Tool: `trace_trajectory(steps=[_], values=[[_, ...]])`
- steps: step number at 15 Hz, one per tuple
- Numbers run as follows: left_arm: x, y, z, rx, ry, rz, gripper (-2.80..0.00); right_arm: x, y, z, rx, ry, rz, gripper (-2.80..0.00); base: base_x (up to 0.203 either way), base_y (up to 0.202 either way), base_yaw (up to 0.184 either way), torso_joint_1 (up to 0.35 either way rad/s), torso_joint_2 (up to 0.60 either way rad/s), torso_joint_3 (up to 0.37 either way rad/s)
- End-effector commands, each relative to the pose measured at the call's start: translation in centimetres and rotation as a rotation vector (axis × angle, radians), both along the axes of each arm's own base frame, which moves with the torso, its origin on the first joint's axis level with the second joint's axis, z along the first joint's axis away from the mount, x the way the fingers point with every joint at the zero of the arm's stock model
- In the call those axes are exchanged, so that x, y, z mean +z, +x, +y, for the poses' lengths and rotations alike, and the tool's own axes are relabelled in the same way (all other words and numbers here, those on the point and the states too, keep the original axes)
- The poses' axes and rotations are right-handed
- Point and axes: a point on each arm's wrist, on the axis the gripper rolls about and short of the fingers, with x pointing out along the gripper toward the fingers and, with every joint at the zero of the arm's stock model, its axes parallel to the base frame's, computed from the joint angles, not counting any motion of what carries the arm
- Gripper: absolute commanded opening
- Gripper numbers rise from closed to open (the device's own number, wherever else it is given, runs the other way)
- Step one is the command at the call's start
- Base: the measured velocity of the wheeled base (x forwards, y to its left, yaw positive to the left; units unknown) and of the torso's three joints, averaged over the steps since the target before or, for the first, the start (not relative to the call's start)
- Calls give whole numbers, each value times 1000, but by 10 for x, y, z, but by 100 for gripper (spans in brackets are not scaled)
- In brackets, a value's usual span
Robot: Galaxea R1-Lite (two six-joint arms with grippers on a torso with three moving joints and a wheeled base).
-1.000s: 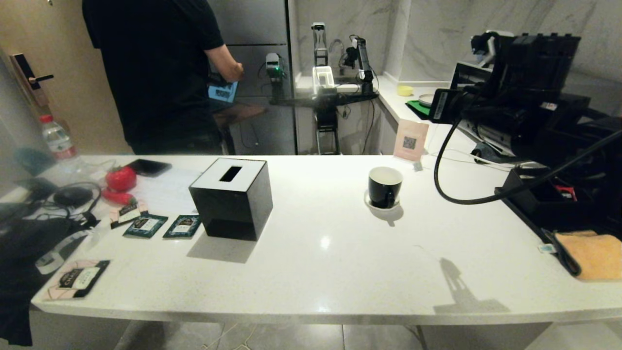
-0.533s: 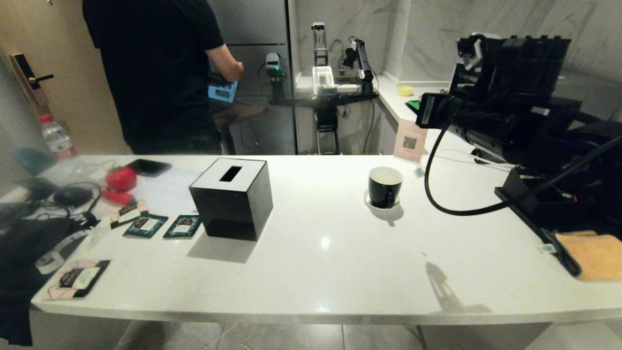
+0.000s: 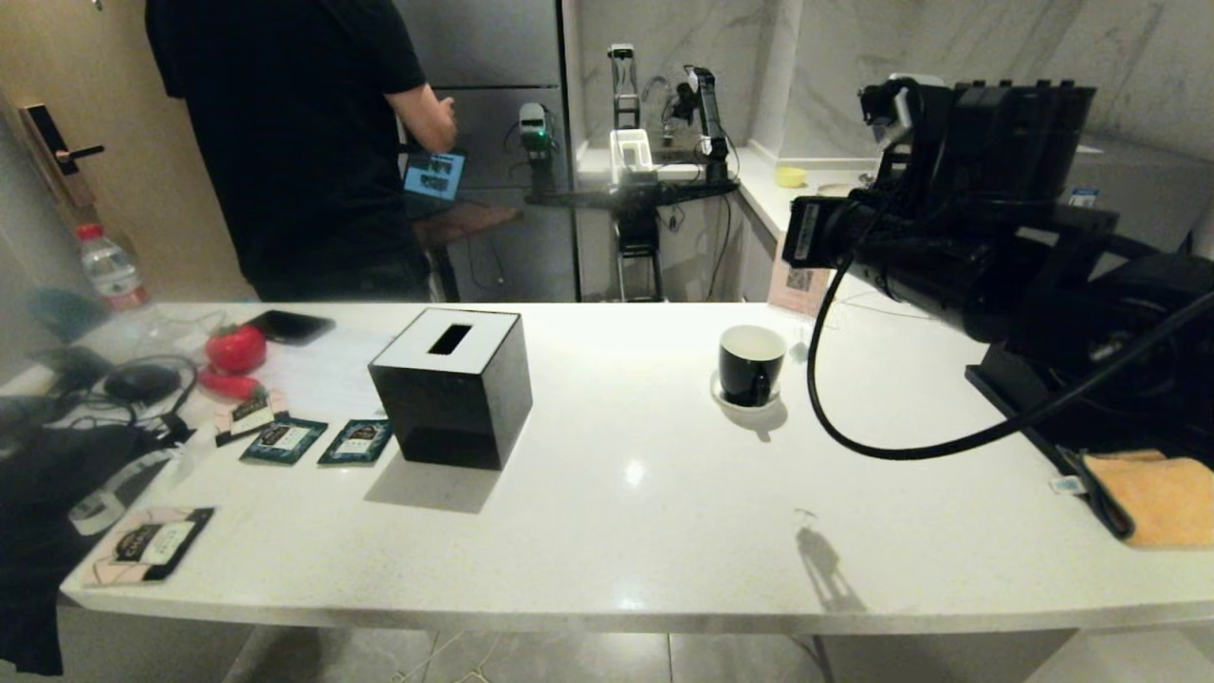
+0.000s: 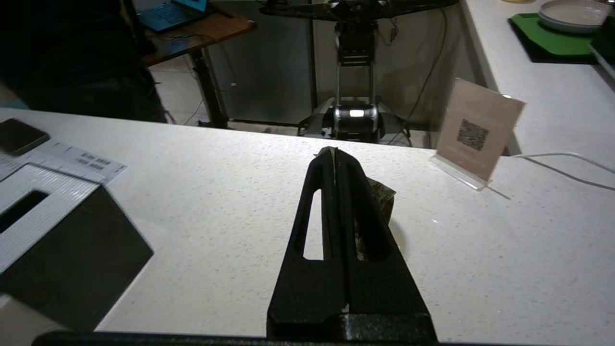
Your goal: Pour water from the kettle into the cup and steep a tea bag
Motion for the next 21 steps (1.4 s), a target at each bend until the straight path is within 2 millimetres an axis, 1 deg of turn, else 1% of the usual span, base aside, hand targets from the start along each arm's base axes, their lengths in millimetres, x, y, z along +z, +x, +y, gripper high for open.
trace_trajectory(steps=[1,7,11,13,17,21], values=[[0,0,0,0,-2,0,-280,1,-7,11,35,3,-5,-280,0,0,0,0,0,0],[0,0,0,-1,-2,0,-280,5,-17,21,75,10,-15,-280,0,0,0,0,0,0],[0,0,0,-6,14,0,-280,8,-21,19,77,12,-18,-280,0,0,0,0,0,0],[1,0,0,-14,56,-9,-280,8,-22,19,78,9,-18,-280,0,0,0,0,0,0],[9,-2,0,-11,55,-42,-280,8,-27,20,92,-18,-25,-280,0,0,0,0,0,0],[6,-2,0,-4,41,-28,-280,9,-29,20,92,-16,-28,-280,0,0,0,0,0,0]])
